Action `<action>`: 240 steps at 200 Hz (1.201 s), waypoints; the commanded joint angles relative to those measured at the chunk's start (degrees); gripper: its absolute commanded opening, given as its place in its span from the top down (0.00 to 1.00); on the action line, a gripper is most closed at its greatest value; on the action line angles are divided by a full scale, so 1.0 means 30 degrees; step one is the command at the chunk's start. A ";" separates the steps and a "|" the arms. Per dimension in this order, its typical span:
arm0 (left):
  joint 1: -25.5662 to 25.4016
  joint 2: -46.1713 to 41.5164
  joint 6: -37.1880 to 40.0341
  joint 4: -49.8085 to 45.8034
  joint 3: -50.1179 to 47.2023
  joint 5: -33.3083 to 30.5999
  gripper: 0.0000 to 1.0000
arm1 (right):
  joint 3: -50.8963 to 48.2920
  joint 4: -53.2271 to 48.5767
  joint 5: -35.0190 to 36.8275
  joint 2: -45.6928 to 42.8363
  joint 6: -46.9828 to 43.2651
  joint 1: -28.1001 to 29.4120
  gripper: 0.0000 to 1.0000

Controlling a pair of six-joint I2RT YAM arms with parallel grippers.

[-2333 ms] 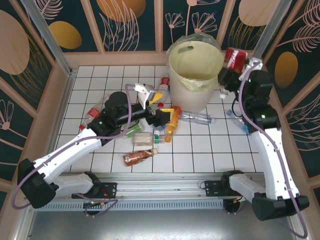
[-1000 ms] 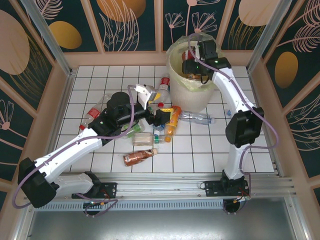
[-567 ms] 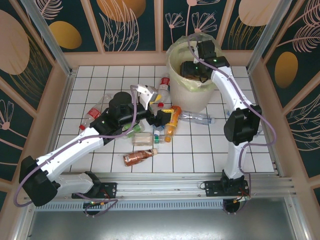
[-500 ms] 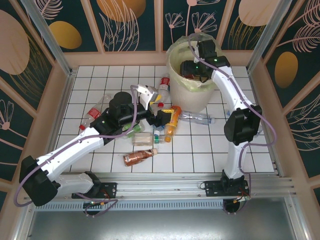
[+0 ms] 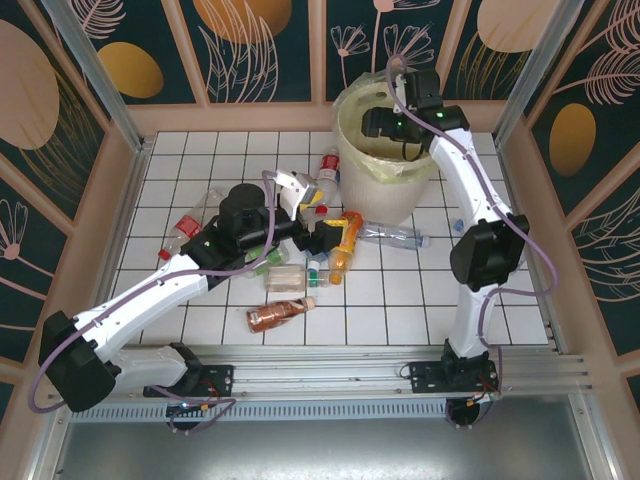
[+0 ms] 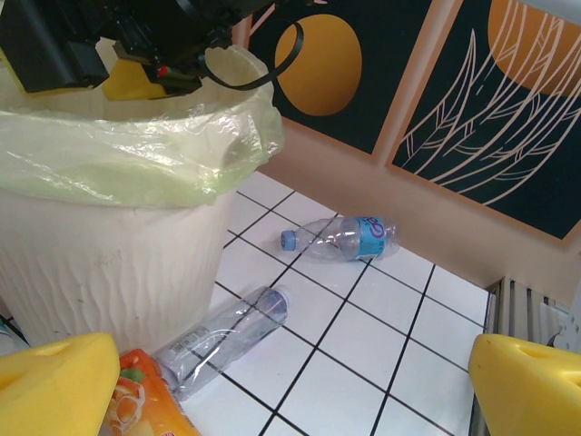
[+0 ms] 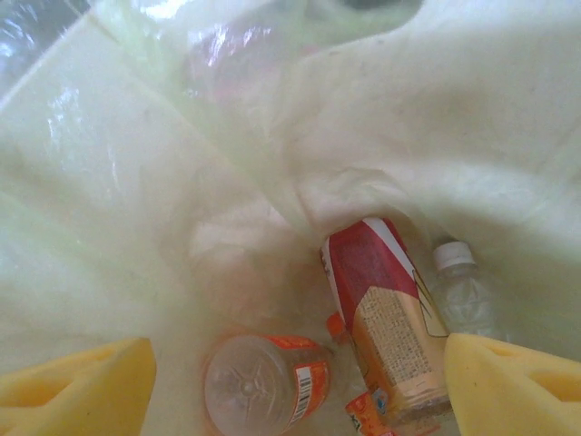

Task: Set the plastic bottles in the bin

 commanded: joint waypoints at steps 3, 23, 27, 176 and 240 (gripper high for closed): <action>-0.0074 -0.0033 0.0256 0.0212 0.0495 0.0390 0.01 | -0.1162 0.1976 0.0538 -0.2612 -0.0115 -0.0136 0.17; -0.0071 -0.0166 0.0248 0.0256 0.0436 0.0304 0.02 | -0.3170 0.3366 0.0392 -0.4347 -0.0199 -0.0081 0.17; -0.0074 -0.0189 0.0255 0.0256 0.0440 0.0276 0.01 | -0.3590 0.3584 0.0392 -0.4730 -0.0188 -0.0045 0.17; -0.0066 -0.1480 -0.0898 -0.5418 0.0202 -0.0578 0.01 | -1.9181 0.5173 0.1213 -1.7581 0.6367 0.5075 0.18; -0.0074 -0.3791 0.0240 -0.8035 -0.2042 -0.0918 0.01 | -2.4197 0.8705 0.2232 -1.6845 1.0983 0.7401 0.17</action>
